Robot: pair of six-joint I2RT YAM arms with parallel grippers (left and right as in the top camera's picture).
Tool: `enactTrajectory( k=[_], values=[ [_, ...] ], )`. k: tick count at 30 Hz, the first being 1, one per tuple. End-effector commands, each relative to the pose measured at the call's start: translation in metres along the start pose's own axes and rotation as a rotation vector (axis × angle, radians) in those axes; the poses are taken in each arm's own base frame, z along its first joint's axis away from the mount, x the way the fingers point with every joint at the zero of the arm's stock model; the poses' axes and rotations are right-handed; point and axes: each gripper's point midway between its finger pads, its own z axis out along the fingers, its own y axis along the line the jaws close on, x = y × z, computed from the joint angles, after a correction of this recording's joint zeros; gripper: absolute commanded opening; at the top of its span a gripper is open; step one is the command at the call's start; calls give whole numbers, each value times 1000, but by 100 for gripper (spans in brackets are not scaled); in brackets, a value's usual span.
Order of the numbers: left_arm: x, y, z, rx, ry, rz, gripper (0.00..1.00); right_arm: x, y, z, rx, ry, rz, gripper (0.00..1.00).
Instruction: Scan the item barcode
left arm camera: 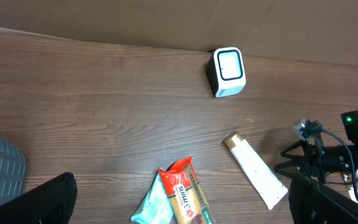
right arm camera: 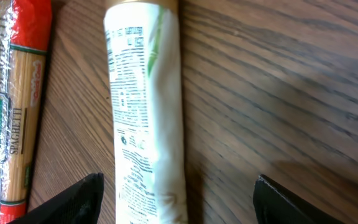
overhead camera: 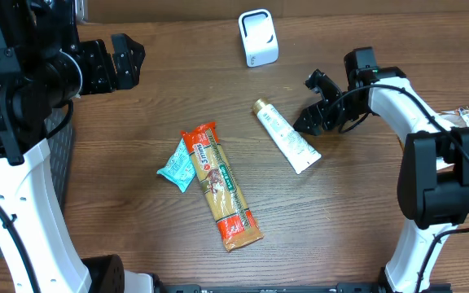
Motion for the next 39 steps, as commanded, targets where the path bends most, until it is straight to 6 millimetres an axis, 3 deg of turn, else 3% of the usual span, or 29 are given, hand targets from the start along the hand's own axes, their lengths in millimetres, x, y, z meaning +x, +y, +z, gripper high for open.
enactTrajectory(
  k=[1, 8, 14, 19, 22, 29, 36, 39],
  values=[
    [-4, 4, -2, -12, -12, -1, 99, -6, 10, 9, -38, -5, -48, 77],
    [-4, 4, -2, -12, -12, 0, 100, 10, 8, 30, -71, 44, -18, 76],
    [-4, 4, -2, -12, -12, 0, 100, 15, 13, 41, -130, 53, 3, 76],
    [-4, 4, -2, -12, -12, 0, 99, 30, 23, 60, -191, 114, 38, 75],
    [-4, 4, -2, -12, -12, -1, 100, 39, 35, 72, -238, 152, 60, 67],
    [-4, 4, -2, -12, -12, -1, 99, 42, 29, 100, -152, 201, 315, 27],
    [-4, 4, -2, -12, -12, 0, 99, 26, 21, 106, -126, 139, 452, 4],
    [-4, 4, -2, -12, -12, -1, 100, 26, 21, 106, -126, 138, 471, 4]
  ],
)
